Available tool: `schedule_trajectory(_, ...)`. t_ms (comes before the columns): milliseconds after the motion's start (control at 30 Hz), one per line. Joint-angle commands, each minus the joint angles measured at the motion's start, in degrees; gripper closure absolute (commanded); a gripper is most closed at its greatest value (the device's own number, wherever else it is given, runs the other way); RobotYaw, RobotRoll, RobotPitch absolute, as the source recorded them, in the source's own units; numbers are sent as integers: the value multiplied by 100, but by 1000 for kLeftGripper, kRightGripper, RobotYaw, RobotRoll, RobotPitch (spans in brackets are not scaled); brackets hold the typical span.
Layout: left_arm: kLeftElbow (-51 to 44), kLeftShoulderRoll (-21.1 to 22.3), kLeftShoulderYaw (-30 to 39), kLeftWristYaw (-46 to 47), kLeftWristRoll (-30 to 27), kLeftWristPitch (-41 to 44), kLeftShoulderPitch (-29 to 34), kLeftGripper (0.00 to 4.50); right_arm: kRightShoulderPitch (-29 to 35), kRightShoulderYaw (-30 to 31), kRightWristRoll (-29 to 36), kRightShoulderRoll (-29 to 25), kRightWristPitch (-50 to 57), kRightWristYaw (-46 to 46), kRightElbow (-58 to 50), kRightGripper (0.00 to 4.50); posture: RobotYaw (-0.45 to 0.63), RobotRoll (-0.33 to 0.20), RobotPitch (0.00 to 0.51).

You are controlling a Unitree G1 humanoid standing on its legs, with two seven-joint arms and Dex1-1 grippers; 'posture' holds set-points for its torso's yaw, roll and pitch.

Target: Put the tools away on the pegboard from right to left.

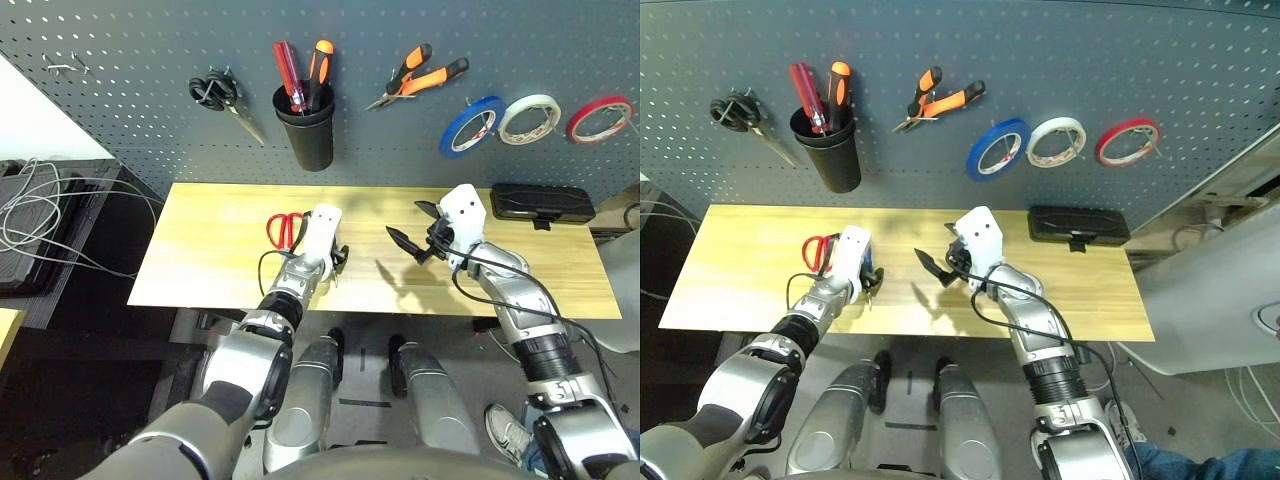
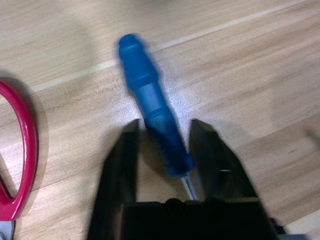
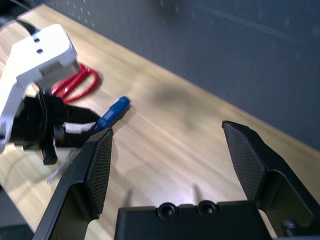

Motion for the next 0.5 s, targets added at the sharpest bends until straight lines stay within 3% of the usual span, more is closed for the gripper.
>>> schedule_trajectory(33, 156, -6, 77, 83, -4, 33, 102, 3610, -31, 30, 203, 18, 574, 190, 88, 0, 16, 0, 273)
schedule_trajectory(67, 126, 5, 100, 112, -15, 2, 104, 3899, -52, 25, 233, 29, 644, 209, 103, 0, 20, 0, 272)
schedule_trajectory(200, -317, 164, 178, 260, -42, -370, 216, 3961, -158, -21, 397, 67, 885, 315, 96, 0, 43, 0, 266)
schedule_trajectory(333, -1885, 443, -107, -184, 96, -989, 861, 3961, -290, 4, 509, -84, 949, 621, -50, 0, 65, 0, 265)
schedule_trajectory(500, -3892, 585, -158, -649, -184, -1008, 1697, 3961, -437, -41, 618, -203, 641, 923, -167, 0, 81, 0, 261)
